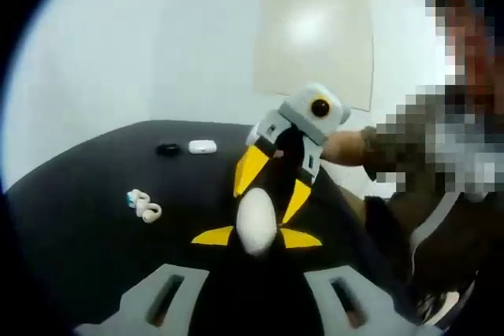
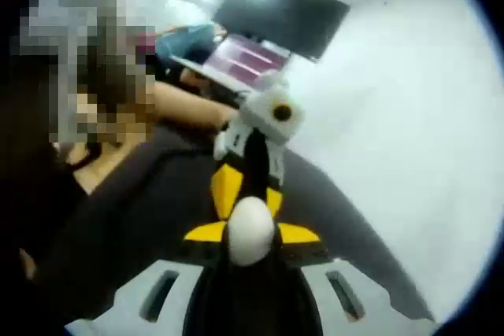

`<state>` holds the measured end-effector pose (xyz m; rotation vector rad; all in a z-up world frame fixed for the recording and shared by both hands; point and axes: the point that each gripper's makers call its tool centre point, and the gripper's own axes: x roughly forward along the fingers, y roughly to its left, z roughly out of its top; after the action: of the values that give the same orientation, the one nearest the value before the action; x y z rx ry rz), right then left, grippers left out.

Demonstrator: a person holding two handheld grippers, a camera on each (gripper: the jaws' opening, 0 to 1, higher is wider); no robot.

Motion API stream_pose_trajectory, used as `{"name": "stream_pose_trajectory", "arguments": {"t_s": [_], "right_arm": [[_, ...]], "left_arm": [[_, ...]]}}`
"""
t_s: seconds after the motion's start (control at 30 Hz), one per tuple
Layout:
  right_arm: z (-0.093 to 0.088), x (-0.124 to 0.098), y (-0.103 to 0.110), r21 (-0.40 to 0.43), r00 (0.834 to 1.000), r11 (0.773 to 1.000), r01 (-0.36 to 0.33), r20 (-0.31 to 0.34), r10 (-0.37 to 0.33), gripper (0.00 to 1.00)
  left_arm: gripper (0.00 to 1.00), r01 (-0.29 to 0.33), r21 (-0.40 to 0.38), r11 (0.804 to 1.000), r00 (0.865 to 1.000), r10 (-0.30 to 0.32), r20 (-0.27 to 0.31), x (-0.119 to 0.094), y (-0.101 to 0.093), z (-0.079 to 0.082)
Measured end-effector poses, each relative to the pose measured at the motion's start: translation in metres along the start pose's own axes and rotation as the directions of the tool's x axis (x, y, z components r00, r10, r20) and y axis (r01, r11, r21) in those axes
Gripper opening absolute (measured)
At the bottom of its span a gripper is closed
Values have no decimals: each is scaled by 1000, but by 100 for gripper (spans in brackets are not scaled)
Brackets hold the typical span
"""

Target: Pick up three earphones and place each one into its charging case using tactile feedback, ensure that each earphone is properly inserted and securely positioned inside the case.

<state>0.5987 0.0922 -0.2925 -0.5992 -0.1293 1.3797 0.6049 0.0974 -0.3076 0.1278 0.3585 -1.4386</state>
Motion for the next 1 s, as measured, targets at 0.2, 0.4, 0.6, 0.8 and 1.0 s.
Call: {"name": "stream_pose_trajectory", "arguments": {"t_s": [0.2,0.4,0.6,0.8,1.0], "right_arm": [[-31,-3,11,400,984,903,-160,-5,176,29],[-30,8,5,477,971,852,-213,3,241,25],[-25,14,4,488,952,827,-280,29,305,21],[-24,14,4,386,966,887,-254,48,256,21],[-23,12,10,238,973,943,-231,39,228,21]], "left_arm": [[18,-43,78,996,999,44,-13,-3,6,0],[18,-37,125,991,999,38,-5,0,6,1],[19,-45,148,988,999,47,-12,-2,6,1],[18,-56,104,993,998,54,30,-3,6,11],[17,3,-70,998,999,0,38,0,-1,14]]}}
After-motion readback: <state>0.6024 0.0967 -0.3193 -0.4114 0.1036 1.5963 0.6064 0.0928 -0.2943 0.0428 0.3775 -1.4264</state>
